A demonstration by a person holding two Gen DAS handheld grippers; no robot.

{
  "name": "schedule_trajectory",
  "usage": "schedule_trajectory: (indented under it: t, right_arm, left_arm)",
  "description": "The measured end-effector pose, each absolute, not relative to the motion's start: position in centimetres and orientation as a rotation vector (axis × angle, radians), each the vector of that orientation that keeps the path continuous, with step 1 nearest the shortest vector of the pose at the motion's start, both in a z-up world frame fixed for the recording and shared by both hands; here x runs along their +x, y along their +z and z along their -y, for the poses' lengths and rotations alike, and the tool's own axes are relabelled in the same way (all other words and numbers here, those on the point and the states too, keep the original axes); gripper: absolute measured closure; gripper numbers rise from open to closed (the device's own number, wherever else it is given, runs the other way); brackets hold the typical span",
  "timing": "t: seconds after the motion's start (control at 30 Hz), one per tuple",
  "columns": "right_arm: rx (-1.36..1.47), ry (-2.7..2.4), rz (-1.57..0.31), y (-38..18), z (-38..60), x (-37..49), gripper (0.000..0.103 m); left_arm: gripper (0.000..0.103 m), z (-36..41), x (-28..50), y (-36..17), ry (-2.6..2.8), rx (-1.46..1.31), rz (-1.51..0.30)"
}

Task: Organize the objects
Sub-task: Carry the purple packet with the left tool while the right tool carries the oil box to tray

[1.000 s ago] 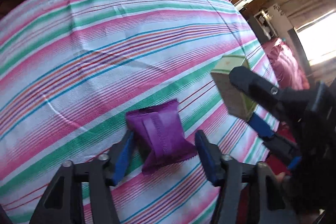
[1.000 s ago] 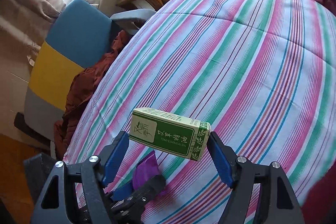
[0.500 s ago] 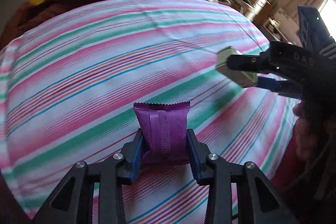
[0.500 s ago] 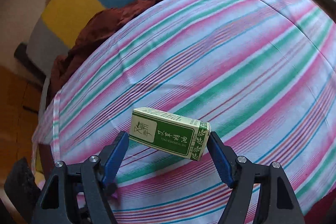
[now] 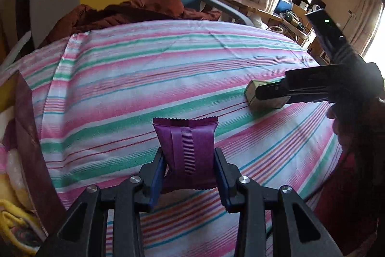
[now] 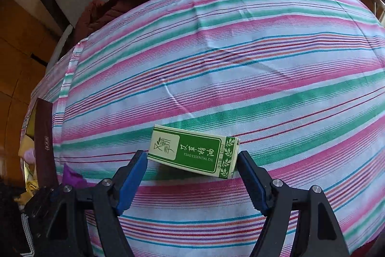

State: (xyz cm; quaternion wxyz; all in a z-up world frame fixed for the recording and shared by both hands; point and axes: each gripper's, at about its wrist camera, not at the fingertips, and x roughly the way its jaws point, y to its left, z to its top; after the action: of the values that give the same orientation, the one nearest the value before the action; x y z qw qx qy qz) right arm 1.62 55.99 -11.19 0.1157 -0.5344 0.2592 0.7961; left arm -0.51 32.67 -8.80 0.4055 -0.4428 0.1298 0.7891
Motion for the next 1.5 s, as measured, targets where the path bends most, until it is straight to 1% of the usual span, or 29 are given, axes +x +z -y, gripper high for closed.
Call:
schedule_trajectory:
  t: [0.2,0.37,0.63,0.8,0.9,1.0,1.17,1.37,1.5]
  right_arm:
    - [-1.593,2.309,-0.674,-11.3,-55.4,1.3,0.026]
    - [-1.611,2.3,-0.606,-11.4,-55.2,1.3,0.026]
    - [-1.616,2.294,-0.545,-11.4,-54.9,1.3,0.026]
    - [-1.64,2.293,-0.462,-11.4,-53.7,1.2,0.027]
    - [-1.672,2.303,-0.384,-11.4,-52.1,1.0,0.028]
    - [-1.709,2.348,-0.346,-11.2,-49.6,1.0,0.028]
    - [-1.737,2.471,-0.281,-9.9,-44.1,1.0,0.028]
    - [-1.641,2.738,-0.313,-5.5,-36.8,-0.2,0.028]
    - [-1.582,2.929,-0.291,-2.4,-31.0,1.1,0.028]
  left_arm:
    - [0.065,-31.3,1.1,-5.2,2.033,-0.974,-0.338]
    - [0.065,-29.8,1.7,-3.0,2.068,-0.926,-0.328]
    - [0.065,-27.1,1.5,-1.7,2.122,-0.923,-0.296]
    - [0.065,-24.9,1.5,-1.4,2.142,-0.934,-0.26]
    - [0.065,-23.1,1.1,-1.3,2.147,-0.956,-0.217]
    - [0.065,-21.2,0.6,-1.4,2.155,-0.976,-0.171]
    - [0.065,-16.5,-1.1,-0.8,2.213,-1.007,-0.039]
    - [0.065,-8.5,-3.2,0.1,2.345,-1.044,0.134]
    - [0.065,-3.0,-3.9,0.3,2.434,-1.067,0.24]
